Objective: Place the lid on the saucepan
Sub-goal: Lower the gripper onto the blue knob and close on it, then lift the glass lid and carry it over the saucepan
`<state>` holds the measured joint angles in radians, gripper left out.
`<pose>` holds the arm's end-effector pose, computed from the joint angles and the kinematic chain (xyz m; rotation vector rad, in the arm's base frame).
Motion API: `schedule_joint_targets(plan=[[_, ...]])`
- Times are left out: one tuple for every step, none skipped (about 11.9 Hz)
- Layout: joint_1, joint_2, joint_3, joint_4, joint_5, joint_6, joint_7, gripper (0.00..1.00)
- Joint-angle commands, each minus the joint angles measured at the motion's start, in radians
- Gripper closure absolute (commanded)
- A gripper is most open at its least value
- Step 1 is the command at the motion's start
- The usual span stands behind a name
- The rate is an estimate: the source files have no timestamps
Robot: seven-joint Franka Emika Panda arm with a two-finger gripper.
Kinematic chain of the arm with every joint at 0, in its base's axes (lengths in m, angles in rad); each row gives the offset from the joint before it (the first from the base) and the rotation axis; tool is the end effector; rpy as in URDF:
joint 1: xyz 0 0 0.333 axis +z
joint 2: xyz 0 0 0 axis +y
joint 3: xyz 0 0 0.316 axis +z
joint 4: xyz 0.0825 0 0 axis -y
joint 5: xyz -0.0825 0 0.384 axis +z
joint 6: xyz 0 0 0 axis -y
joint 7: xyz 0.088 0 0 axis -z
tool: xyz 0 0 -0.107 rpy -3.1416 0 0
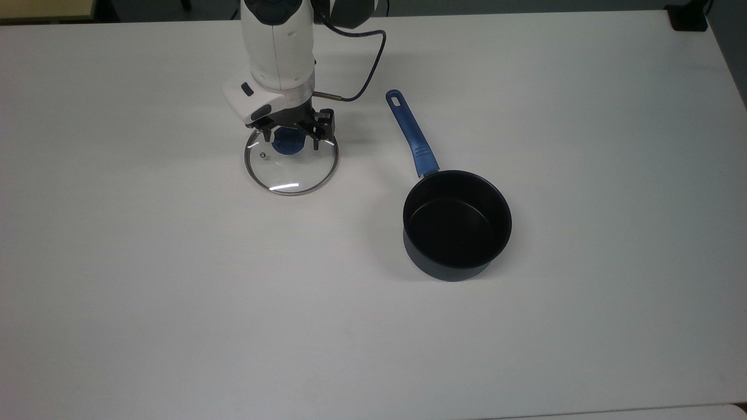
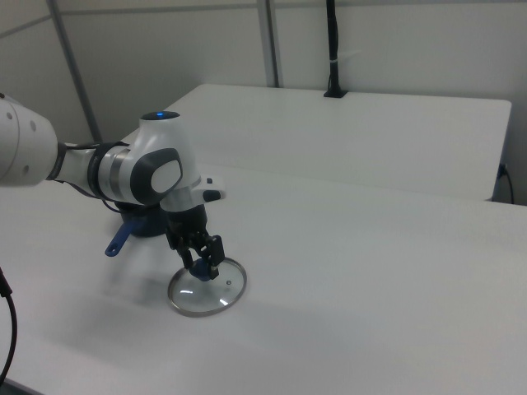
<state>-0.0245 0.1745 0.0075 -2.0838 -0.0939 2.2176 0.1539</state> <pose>0.5688 -0.0128 0.3396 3.0612 -0.1729 -0.0546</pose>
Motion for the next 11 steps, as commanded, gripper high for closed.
schedule_joint_targets(plan=[[0.001, 0.01, 0.003, 0.001, -0.009, 0.021, 0.015, 0.41], [0.001, 0.01, 0.003, 0.001, -0.009, 0.022, 0.015, 0.46], [0.001, 0.007, 0.003, 0.002, -0.009, 0.021, 0.016, 0.51], [0.0, -0.01, 0.003, 0.008, -0.006, 0.011, 0.022, 0.53], [0.003, -0.033, 0.005, 0.051, 0.002, -0.008, 0.027, 0.53], [0.006, -0.036, 0.008, 0.127, 0.023, -0.08, 0.045, 0.53], [0.006, -0.032, 0.014, 0.222, 0.046, -0.157, 0.071, 0.53], [0.006, -0.03, 0.029, 0.296, 0.074, -0.195, 0.082, 0.53], [0.008, -0.021, 0.041, 0.36, 0.11, -0.203, 0.113, 0.53], [0.029, 0.017, 0.067, 0.437, 0.123, -0.205, 0.18, 0.53], [0.04, 0.08, 0.101, 0.529, 0.112, -0.214, 0.284, 0.53]])
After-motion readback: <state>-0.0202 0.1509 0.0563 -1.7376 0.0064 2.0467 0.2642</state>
